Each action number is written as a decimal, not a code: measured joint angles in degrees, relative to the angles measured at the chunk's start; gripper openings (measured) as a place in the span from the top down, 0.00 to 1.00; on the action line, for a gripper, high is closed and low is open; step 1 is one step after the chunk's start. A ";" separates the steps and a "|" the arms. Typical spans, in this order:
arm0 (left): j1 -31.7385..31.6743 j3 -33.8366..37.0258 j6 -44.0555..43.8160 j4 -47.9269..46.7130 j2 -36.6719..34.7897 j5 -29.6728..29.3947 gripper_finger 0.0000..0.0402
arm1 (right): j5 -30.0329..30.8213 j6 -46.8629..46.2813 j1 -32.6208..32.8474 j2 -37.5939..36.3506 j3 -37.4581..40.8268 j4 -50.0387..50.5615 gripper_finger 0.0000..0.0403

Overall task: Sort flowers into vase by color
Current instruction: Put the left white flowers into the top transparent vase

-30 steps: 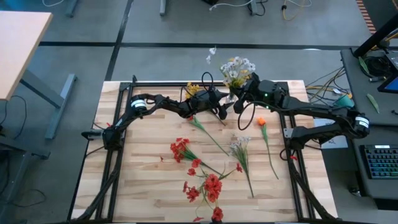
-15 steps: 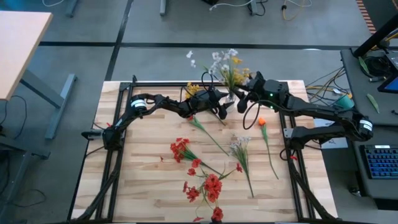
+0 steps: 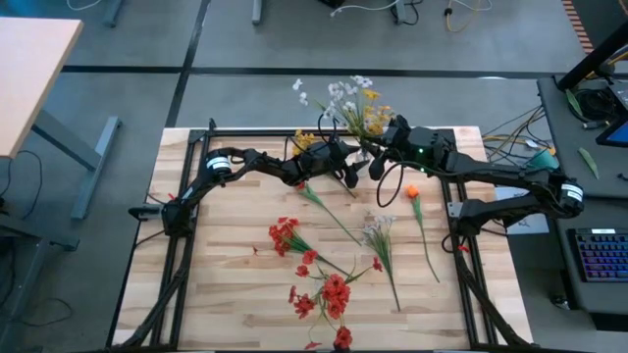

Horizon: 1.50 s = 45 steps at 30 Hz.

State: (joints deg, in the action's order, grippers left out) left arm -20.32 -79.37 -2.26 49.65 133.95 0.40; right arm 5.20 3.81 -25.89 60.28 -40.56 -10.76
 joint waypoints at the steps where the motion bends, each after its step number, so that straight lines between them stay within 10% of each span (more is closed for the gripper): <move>1: 0.00 0.00 0.00 -0.02 0.00 0.00 0.43 | 0.46 0.29 0.00 0.22 0.00 -0.04 0.84; 20: 0.00 0.00 0.00 -0.07 0.00 0.00 0.43 | 3.60 1.51 0.13 -0.29 -0.04 2.60 0.95; 35: 0.00 0.00 0.01 -0.35 0.02 0.02 0.43 | 2.91 3.80 0.26 0.65 -3.66 4.51 0.47; 45: 0.00 0.00 0.00 -0.38 0.02 0.01 0.43 | 7.03 5.99 0.35 9.99 -10.52 9.51 0.40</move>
State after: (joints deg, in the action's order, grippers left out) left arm -20.32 -79.37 -2.26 49.26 133.97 0.42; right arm 12.23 9.80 -25.54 70.27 -51.07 -1.25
